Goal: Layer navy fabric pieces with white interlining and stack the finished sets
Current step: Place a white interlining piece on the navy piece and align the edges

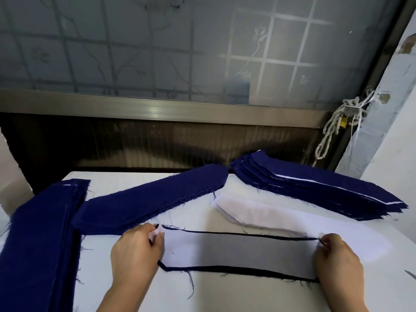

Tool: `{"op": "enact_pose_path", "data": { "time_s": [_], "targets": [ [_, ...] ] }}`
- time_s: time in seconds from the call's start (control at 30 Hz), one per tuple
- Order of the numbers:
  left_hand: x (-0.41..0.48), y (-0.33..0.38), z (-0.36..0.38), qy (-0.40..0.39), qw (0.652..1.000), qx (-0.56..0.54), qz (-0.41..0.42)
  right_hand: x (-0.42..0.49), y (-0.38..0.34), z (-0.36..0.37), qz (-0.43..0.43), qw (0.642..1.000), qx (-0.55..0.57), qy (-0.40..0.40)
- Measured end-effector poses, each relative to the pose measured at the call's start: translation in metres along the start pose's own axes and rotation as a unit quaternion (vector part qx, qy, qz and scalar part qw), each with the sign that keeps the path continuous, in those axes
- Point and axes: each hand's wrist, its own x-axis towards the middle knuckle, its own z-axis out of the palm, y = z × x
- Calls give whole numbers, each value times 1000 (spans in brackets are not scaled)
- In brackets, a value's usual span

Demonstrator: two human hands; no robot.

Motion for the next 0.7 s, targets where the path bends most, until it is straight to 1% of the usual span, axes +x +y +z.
{"op": "enact_pose_path", "data": {
  "time_s": [0.3, 0.43, 0.6, 0.7],
  "targets": [
    [-1, -2, -2, -3, 998, -50, -23, 4, 4, 7, 0, 1000, -10, 24],
    [-2, -1, -3, 2, 998, -56, 2, 2, 5, 7, -2, 999, -37, 37],
    [-3, -1, -2, 36, 998, -16, 58, -2, -7, 4, -38, 992, -103, 55],
    [-2, 3, 0, 38, 994, -2, 102, 0, -16, 5, -117, 988, -98, 32]
  ]
}}
